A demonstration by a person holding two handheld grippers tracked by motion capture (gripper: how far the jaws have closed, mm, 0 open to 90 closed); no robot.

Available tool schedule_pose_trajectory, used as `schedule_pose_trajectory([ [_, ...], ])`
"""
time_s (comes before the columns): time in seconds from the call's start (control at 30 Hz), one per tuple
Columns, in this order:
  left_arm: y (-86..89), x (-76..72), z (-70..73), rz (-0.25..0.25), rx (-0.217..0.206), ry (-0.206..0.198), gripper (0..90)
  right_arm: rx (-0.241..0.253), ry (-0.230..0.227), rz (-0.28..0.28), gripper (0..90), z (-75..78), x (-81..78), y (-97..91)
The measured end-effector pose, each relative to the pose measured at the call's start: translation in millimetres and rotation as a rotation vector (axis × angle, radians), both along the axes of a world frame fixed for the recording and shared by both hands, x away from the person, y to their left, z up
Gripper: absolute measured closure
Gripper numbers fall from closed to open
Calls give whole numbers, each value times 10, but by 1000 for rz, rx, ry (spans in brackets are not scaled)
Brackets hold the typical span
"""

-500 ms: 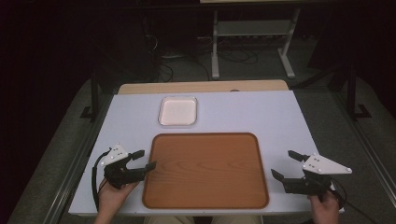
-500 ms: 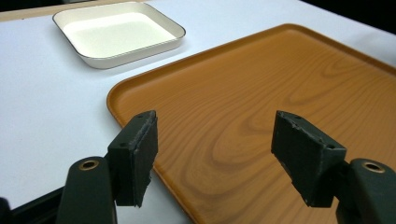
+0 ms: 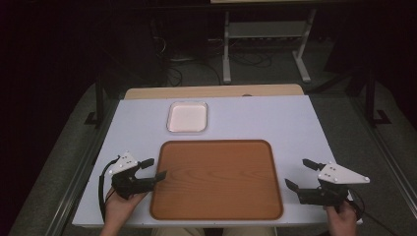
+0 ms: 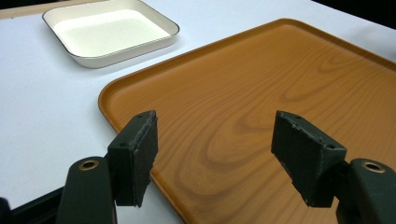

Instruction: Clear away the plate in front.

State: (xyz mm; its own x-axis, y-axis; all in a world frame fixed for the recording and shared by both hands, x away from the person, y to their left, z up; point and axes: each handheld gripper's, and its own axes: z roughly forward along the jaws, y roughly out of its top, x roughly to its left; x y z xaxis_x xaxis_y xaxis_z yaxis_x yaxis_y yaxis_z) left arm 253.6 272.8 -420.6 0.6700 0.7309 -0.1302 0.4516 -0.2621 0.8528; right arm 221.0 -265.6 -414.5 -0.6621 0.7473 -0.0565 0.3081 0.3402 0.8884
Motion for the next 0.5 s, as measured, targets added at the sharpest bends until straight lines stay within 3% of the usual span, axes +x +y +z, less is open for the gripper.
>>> schedule_pose_trajectory([
  [0.5, -69, 32, 14, -18, -1, -1, 303, 4, 4, 0, 130, -5, 9, 8],
])
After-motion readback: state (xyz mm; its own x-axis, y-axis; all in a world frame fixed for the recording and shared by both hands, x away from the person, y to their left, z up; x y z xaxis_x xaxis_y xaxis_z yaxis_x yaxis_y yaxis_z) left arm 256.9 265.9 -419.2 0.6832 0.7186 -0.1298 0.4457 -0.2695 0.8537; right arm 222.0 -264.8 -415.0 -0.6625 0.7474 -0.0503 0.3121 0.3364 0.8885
